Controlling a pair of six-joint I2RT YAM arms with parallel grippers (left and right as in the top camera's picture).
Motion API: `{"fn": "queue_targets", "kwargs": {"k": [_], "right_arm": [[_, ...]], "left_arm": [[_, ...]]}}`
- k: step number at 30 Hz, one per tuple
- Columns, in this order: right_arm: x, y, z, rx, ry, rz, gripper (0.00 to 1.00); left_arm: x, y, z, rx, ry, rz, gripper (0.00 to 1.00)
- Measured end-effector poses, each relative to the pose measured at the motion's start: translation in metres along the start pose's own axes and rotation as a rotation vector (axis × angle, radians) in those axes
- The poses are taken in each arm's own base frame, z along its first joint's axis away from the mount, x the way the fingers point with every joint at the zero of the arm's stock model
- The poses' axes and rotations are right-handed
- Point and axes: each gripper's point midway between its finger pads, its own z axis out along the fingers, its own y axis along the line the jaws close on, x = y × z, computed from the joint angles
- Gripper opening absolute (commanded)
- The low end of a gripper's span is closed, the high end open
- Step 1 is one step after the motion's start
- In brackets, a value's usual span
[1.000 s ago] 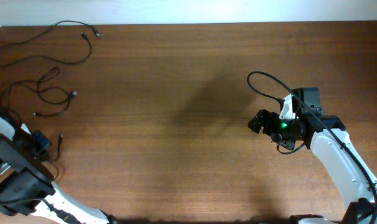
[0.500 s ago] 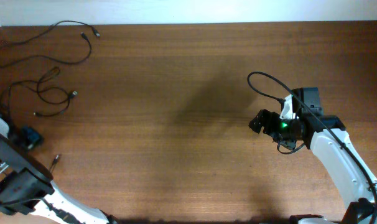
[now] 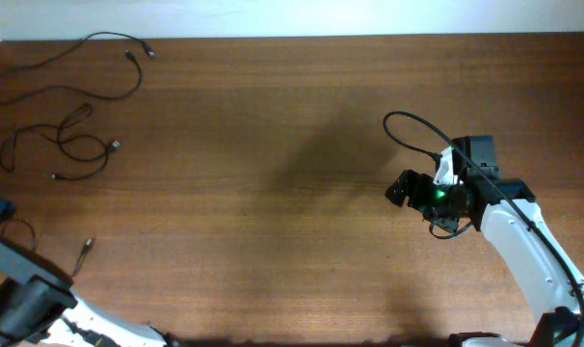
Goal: Untangle cables
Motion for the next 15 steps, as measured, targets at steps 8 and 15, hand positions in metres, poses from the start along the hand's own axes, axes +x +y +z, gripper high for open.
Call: {"fn": "queue_targets", "kwargs": {"k": [8, 15], "right_arm": [[-0.003, 0.002, 0.0, -0.006, -0.012, -0.005, 0.95], [-0.003, 0.001, 0.0, -0.005, -0.012, -0.005, 0.95]], "left_arm": [[0.048, 0.098, 0.046, -0.071, 0.154, -0.273, 0.75], [0.1, 0.081, 0.096, -0.045, 0.245, -0.274, 0.73]]}}
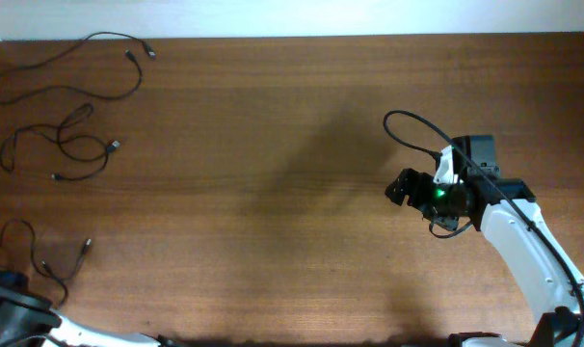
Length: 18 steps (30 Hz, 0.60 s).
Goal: Untangle cables
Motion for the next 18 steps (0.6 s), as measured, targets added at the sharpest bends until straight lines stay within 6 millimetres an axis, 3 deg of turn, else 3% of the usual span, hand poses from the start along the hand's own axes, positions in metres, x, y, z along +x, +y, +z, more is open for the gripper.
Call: {"fn": "queue_targets", "kwargs": {"k": [13, 18], "right_arm": [[0.001, 0.0, 0.0, 0.001, 0.003, -0.002, 0.95], [0.001, 0.0, 0.0, 0.001, 0.003, -0.002, 0.95]], "left_arm": [[0.005, 0.0, 0.005, 0.018, -0.054, -0.022, 0.71], [-0.005, -0.01, 0.008, 0.201, -0.078, 0.025, 0.68]]}}
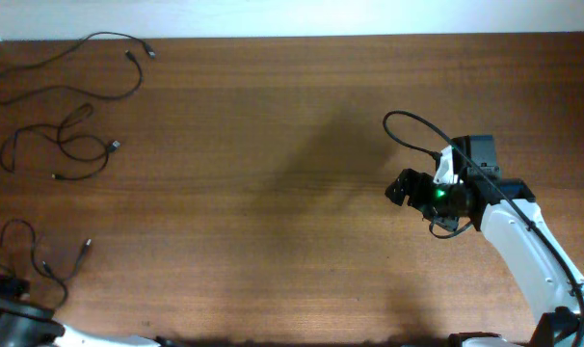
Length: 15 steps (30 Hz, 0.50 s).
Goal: Untangle cables
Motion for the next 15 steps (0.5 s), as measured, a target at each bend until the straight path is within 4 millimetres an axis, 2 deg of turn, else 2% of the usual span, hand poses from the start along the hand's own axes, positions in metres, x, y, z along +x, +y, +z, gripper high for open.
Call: {"fn": "queue_targets", "kwargs": {"k": [4, 6, 8, 11, 12, 15], "right_arm": [[0.0, 0.0, 0.0, 0.0, 0.0, 0.0, 0.95], [0.0, 0.0, 0.0, 0.0, -0.001, -0.001, 0.95], [-0.001, 0.0, 0.0, -0.002, -0.004, -0.001, 0.95], [-0.002, 0.001, 0.0, -0.003, -0.006, -0.003, 0.95], [-0.002, 0.001, 0.0, -0.003, -0.006, -0.002, 0.95], [-0.002, 0.001, 0.0, -0.003, -0.006, -0.003, 0.95]], "left_arm": [[-0.002, 0.0, 0.0, 0.103, -0.003, 0.032, 0.66], [-0.002, 0.003, 0.0, 0.134, -0.005, 0.024, 0.59], [-0.003, 0.007, -0.001, 0.152, -0.01, 0.011, 0.45], [-0.004, 0.01, 0.0, 0.153, -0.012, 0.01, 0.38], [-0.003, 0.01, 0.0, 0.153, -0.011, 0.009, 0.31], [-0.002, 0.01, 0.001, 0.154, -0.006, 0.004, 0.2]]}}
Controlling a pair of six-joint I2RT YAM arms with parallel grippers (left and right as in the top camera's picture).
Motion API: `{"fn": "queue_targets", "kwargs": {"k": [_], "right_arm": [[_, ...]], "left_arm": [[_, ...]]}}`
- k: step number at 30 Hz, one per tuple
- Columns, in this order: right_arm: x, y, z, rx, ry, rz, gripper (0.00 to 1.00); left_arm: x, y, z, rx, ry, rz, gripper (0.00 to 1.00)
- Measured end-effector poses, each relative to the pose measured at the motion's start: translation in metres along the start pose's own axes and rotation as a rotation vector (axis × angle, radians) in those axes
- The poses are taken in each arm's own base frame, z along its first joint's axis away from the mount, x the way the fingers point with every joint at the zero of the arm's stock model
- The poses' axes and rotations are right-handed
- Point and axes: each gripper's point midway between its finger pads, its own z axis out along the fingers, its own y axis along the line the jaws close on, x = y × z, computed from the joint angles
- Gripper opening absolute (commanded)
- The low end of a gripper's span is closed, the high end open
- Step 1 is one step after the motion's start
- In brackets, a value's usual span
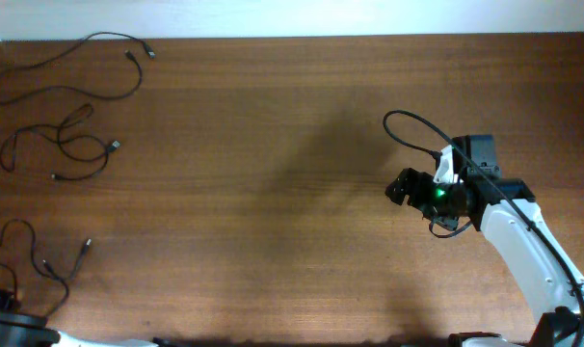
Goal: Untangle cables
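Note:
Three black cables lie apart on the left of the wooden table (273, 193): a long one (70, 58) at the far left corner, a looped one (66, 149) below it, and a third (41, 262) near the front left. My right gripper (398, 187) hovers at mid right, far from all of them, with nothing seen in it. I cannot make out whether it is open or shut. Only a dark part of my left arm (17, 330) shows, in the bottom-left corner. Its gripper is out of view.
The right arm's own black wiring loop (408, 120) arcs above its wrist. The table's far edge meets a white wall (292, 17) along the top.
The dark part of my left arm has sunk lower into the bottom-left corner. The front-left cable lies as it did, and the right arm has not moved.
My left arm first stood over the front-left corner and covered most of the third cable. By the second moment it had drawn back toward the corner and the cable lay uncovered on the table. It has since withdrawn further, while the right arm stayed still.

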Motion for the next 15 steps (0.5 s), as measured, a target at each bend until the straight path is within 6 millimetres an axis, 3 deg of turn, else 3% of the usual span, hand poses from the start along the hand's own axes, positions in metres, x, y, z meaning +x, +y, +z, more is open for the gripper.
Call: {"fn": "queue_targets", "kwargs": {"k": [4, 8, 15], "right_arm": [[0.0, 0.0, 0.0, 0.0, 0.0, 0.0, 0.95], [0.0, 0.0, 0.0, 0.0, 0.0, 0.0, 0.95], [0.0, 0.0, 0.0, 0.0, 0.0, 0.0, 0.95]], "left_arm": [[0.003, -0.002, 0.0, 0.013, 0.012, -0.005, 0.19], [0.004, -0.02, 0.002, 0.12, 0.015, -0.023, 0.18], [0.004, -0.035, 0.003, 0.211, 0.022, -0.067, 0.17]]}}
